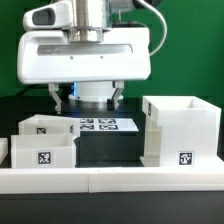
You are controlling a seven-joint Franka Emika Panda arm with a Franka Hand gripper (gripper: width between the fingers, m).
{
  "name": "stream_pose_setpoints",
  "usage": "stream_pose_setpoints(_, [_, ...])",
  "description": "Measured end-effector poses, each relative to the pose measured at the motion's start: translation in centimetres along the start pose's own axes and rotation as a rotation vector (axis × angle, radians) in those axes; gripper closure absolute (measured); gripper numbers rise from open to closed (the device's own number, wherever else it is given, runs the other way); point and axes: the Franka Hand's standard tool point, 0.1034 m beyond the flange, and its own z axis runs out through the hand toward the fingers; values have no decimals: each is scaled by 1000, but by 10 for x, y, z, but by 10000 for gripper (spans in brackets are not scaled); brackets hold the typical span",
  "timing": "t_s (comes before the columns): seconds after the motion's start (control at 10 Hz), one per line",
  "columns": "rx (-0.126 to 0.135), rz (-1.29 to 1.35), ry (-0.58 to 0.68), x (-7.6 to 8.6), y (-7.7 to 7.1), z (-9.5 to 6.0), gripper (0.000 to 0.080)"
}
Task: Assemble drawer
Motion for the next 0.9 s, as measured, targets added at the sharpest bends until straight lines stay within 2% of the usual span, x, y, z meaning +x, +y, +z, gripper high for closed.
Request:
stream_pose_setpoints(0.2, [-18,-36,-4,-19,14,12,150])
stream_pose_setpoints(0.3, [-18,-28,-12,-23,17,16,150])
stream_pose_setpoints(0.7, [-18,-31,-9,-21,16,15,150])
stream_pose_setpoints(0.9, [-28,-33,-9,-29,17,22,150])
